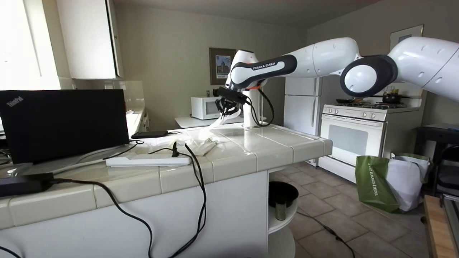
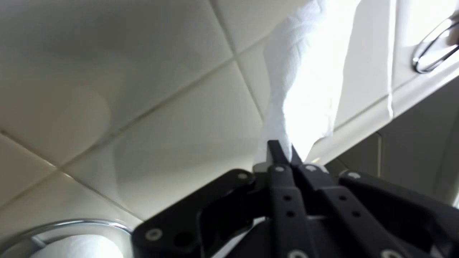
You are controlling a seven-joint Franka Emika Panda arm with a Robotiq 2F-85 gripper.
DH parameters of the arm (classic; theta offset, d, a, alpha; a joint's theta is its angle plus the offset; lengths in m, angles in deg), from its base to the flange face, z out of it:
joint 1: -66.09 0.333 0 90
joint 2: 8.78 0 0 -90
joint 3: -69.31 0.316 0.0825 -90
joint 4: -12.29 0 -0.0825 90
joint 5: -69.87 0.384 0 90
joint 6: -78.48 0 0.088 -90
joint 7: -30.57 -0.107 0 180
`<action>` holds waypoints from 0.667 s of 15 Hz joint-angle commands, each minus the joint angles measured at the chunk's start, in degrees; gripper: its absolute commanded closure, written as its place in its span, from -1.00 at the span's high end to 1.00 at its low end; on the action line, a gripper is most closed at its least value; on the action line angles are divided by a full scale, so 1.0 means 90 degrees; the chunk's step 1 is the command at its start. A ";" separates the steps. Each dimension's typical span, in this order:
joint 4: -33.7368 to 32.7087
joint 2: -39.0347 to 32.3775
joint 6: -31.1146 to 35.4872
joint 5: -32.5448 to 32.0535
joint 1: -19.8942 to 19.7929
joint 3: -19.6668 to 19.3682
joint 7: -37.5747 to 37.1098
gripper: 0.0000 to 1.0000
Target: Wipe the table using a paper towel
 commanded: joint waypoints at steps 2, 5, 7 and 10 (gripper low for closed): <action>0.0048 -0.0116 0.0621 0.0283 -0.0024 0.0456 0.0277 -0.99; 0.0011 -0.0278 0.0677 0.0473 -0.0064 0.0877 0.0522 -0.99; 0.0016 -0.0337 0.0607 0.0467 -0.0058 0.0999 0.0594 -0.47; 0.0169 -0.0127 0.0103 0.0437 -0.0112 0.1038 0.0501 -0.18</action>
